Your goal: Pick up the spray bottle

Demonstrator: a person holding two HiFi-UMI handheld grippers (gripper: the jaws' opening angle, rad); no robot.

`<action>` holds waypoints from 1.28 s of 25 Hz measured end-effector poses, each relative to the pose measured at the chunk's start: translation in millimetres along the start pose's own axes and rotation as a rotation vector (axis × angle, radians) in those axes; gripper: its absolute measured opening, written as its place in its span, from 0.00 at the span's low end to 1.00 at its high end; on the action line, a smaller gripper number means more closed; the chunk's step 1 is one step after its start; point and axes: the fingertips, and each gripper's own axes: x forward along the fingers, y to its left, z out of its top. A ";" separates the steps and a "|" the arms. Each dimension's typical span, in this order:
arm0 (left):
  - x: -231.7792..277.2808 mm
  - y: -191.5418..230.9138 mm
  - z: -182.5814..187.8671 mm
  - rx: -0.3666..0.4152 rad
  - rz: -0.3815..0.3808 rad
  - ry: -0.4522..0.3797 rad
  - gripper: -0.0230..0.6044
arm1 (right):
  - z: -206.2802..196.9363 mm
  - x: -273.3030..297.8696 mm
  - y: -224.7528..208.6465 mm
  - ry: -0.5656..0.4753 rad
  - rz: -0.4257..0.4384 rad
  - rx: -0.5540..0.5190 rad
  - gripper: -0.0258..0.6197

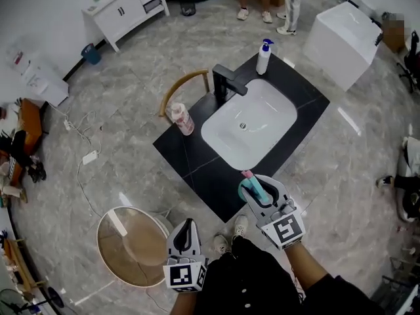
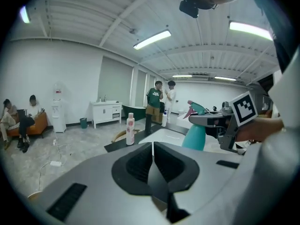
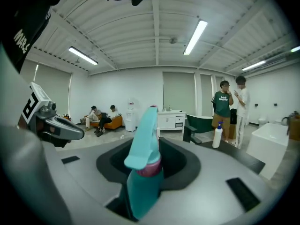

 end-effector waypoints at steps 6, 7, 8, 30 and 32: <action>0.7 -14.3 37.9 0.039 -0.056 -0.071 0.07 | 31.4 -53.1 -10.3 -0.029 -0.097 0.034 0.23; 2.5 -17.1 44.3 0.046 -0.069 -0.087 0.07 | 35.5 -60.6 -13.0 -0.039 -0.116 0.035 0.23; 3.5 -20.1 49.9 0.052 -0.081 -0.102 0.07 | 38.1 -68.3 -15.5 -0.046 -0.135 0.034 0.23; -14.0 -52.1 86.6 0.121 -0.169 -0.202 0.07 | 55.9 -135.3 -15.1 -0.114 -0.275 0.023 0.23; -15.5 -51.7 86.0 0.121 -0.167 -0.202 0.07 | 57.0 -133.3 -11.1 -0.108 -0.264 0.029 0.23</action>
